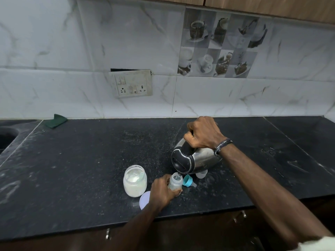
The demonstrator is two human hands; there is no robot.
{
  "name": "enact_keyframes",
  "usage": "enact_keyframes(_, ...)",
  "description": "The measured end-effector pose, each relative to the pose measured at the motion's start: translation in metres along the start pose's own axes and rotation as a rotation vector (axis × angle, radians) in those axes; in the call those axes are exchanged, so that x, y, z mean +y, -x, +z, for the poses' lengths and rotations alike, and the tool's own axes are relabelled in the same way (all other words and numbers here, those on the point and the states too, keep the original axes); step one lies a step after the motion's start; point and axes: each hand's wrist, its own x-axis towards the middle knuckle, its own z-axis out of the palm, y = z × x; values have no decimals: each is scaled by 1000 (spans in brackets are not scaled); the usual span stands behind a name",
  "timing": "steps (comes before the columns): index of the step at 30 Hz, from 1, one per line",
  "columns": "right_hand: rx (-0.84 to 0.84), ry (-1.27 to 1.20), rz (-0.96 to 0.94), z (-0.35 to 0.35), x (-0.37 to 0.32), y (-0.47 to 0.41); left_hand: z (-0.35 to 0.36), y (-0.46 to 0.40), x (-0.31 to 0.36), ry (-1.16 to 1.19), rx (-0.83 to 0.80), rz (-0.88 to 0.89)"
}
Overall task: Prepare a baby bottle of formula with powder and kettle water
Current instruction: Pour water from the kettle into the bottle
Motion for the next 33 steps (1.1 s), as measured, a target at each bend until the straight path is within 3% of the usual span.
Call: enact_keyframes(33,-24,28,-21,-3,-2,0,-1,1,1,4,-8,-8)
